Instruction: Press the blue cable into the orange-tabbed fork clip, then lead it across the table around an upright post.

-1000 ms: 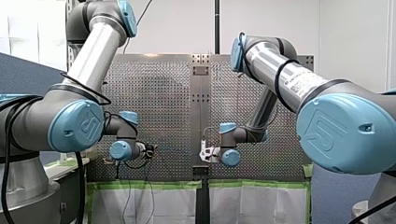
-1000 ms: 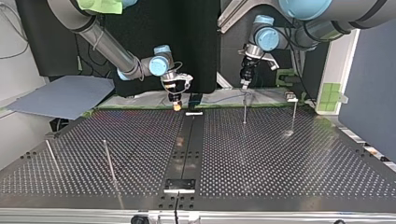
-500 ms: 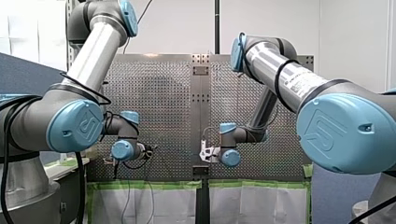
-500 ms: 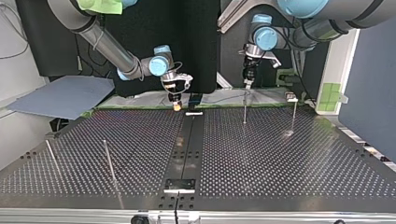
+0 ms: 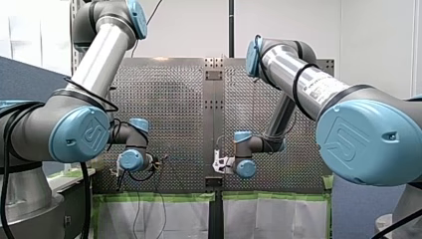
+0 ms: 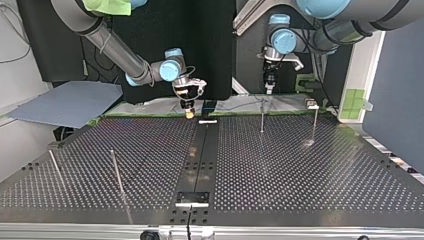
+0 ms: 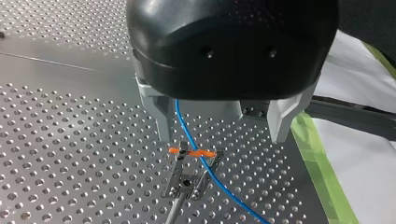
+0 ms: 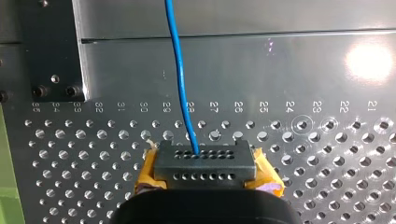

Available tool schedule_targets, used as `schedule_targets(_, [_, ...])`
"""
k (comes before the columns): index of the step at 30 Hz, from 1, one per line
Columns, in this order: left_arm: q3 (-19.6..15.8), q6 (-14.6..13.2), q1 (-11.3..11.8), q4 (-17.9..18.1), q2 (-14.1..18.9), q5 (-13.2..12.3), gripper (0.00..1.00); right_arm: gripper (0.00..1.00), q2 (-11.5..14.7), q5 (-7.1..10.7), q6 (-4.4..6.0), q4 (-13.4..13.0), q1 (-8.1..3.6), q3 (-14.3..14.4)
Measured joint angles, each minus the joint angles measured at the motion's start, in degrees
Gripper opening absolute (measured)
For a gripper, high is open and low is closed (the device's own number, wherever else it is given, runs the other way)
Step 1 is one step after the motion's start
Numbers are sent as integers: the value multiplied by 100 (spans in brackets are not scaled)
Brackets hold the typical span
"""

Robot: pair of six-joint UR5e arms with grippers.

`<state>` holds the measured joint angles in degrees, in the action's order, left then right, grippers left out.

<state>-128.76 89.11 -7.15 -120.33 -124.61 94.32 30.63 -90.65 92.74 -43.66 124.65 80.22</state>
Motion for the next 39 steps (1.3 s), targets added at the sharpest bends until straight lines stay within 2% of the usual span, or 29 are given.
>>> schedule_targets(7, [97, -87, -103, -92, -1, 6, 100, 0, 1, -5, 0, -7, 1, 0])
schedule_targets(12, [334, -88, -352, -363, -3, 109, 100, 0, 0, -9, 0, -18, 2, 0])
schedule_targets(17, [630, -53, -650, -590, -4, 378, 100, 0, -2, -14, 3, -31, 20, 0])
schedule_targets(23, [982, 134, -1007, -919, -5, 732, 100, 0, 0, -15, 3, -23, 28, 1])
schedule_targets(29, [1112, 222, -1299, -1167, -10, 1051, 100, 0, 0, -15, 1, -27, 29, 0])
schedule_targets(39, [1289, 374, -1307, -1206, -64, 1560, 100, 0, 0, -10, 7, -4, 33, -1])
